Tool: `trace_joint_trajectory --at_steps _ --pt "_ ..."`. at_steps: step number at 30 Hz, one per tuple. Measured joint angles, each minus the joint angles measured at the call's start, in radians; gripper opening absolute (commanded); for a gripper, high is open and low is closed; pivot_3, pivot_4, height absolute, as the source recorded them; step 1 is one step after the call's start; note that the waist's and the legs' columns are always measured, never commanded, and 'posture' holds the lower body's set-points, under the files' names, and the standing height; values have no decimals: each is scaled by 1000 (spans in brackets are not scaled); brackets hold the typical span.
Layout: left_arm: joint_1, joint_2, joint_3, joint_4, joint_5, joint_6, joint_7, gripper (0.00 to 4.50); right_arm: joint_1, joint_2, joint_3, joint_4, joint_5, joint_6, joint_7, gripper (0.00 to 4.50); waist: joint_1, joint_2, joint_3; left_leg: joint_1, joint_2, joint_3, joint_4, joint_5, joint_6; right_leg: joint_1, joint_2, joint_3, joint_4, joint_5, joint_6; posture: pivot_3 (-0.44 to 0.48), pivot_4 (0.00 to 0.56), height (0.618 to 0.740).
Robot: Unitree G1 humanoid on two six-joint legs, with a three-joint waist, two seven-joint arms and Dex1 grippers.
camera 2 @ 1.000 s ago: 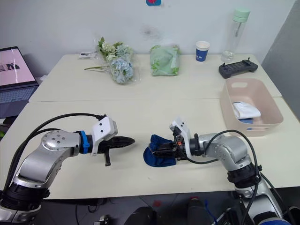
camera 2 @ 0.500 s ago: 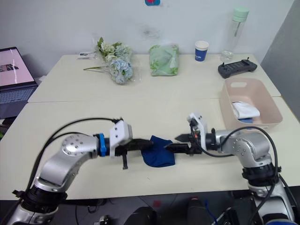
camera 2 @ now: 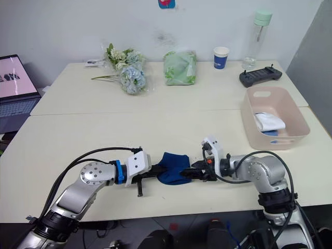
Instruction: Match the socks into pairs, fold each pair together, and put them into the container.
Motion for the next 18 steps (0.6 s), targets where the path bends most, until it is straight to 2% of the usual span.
trace_joint_trajectory --at_steps 7,8,11,18 --pt "13 4 5 -13 0 3 7 0 -61 135 -10 139 -6 -2 -26 4486 -2 1 -4 4 0 2 -6 0 0 0 0 1 0 0 0 0 150 740" --pt "18 5 8 -17 0 3 8 0 -67 141 -11 151 -6 -3 -25 4311 -3 1 -4 4 0 2 -6 0 0 0 0 1 0 0 0 0 150 740" --pt "29 12 15 -27 -2 5 8 0 -71 136 4 168 -25 -27 -21 3561 -3 1 -4 4 0 2 -6 0 0 0 0 1 0 0 0 0 150 740" --pt "33 12 23 -30 -15 14 -1 0 -62 125 48 175 -52 -64 -18 982 -3 1 -4 4 0 2 -6 0 0 0 0 1 0 0 0 0 150 740"
